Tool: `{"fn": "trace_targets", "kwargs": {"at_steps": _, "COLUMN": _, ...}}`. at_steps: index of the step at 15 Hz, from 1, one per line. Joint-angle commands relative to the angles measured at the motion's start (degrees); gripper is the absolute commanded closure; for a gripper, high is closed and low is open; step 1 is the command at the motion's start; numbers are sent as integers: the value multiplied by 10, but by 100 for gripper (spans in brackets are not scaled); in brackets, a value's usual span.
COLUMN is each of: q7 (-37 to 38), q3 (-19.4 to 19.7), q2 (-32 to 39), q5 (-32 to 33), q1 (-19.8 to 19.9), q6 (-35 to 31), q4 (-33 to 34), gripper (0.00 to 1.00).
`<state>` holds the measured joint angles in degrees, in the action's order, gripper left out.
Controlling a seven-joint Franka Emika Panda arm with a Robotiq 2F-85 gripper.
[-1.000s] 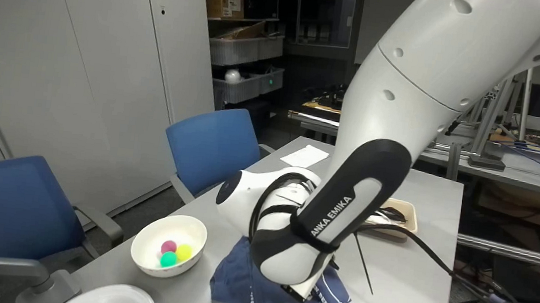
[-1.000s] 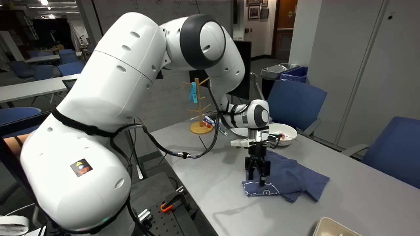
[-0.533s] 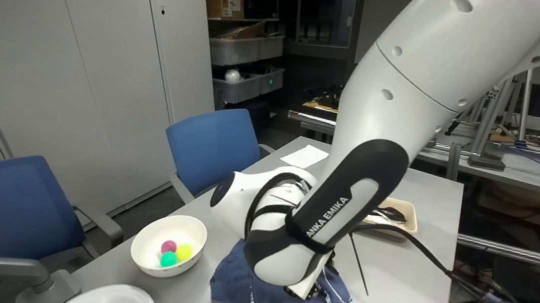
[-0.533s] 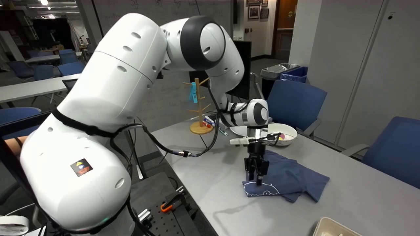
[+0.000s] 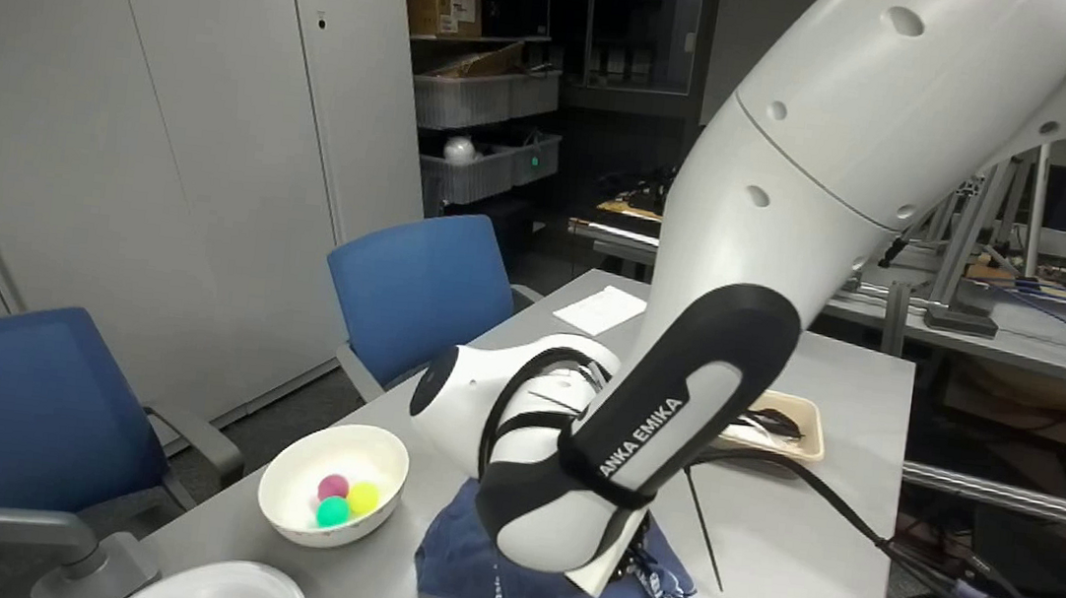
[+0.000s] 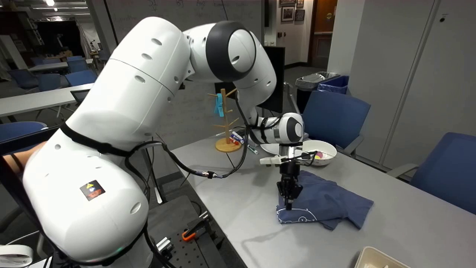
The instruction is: Fold the t-shirt
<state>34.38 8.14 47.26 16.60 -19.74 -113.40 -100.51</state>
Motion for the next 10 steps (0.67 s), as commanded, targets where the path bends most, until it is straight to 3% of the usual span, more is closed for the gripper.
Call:
{"fn": "trace_targets", "kwargs": {"at_steps": 1, "q7": 10, "q3": -5, "q2": 11, "q5": 13, "q1": 2, "q6": 12, "q4": 20, "gripper": 99}}
{"fn": "trace_targets", "kwargs": {"at_steps": 10, "q7": 32, "q3": 8, "q2": 13, "q5": 116, "q1": -12, "q6": -13, "q4": 17, "gripper": 99}}
